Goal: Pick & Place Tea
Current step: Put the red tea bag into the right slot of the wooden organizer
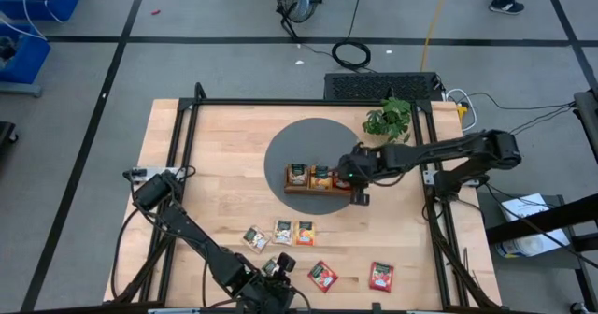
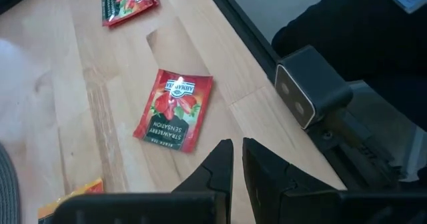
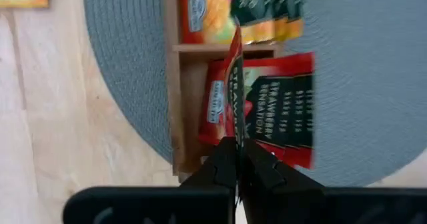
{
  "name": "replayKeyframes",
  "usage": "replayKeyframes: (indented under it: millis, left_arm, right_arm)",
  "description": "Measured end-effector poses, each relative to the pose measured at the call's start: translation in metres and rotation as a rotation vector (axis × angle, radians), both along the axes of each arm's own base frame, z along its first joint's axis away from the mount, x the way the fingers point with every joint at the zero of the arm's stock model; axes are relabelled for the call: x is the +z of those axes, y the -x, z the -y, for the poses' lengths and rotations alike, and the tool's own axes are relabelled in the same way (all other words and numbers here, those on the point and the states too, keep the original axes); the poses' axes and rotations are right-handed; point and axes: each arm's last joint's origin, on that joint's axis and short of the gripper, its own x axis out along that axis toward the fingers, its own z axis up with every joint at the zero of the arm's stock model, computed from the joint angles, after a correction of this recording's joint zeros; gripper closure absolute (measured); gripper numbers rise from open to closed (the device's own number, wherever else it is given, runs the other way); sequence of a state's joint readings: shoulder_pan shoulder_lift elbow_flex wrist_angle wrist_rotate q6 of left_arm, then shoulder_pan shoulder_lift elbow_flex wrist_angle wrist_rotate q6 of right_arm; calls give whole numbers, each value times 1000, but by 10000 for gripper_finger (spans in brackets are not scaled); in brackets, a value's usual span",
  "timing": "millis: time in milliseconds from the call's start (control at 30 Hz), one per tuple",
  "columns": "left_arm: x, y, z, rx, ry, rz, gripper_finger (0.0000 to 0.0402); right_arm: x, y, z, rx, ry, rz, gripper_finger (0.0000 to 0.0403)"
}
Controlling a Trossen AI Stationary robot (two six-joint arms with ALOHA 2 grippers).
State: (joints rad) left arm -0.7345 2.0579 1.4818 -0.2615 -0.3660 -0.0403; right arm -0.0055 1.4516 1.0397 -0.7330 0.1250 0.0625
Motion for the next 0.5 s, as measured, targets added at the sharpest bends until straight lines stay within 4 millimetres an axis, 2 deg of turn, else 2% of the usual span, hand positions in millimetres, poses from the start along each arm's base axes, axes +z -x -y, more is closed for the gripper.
replayKeyframes:
  millis: [233,500]
  left_arm:
    - [0,0,0,6,5,0,360]
    - [0,0,0,8,6,-1,360]
  right_arm:
    - [-16,-8,1,-5,2,-52,403]
    - [-15,-13,1,-4,7,-1,403]
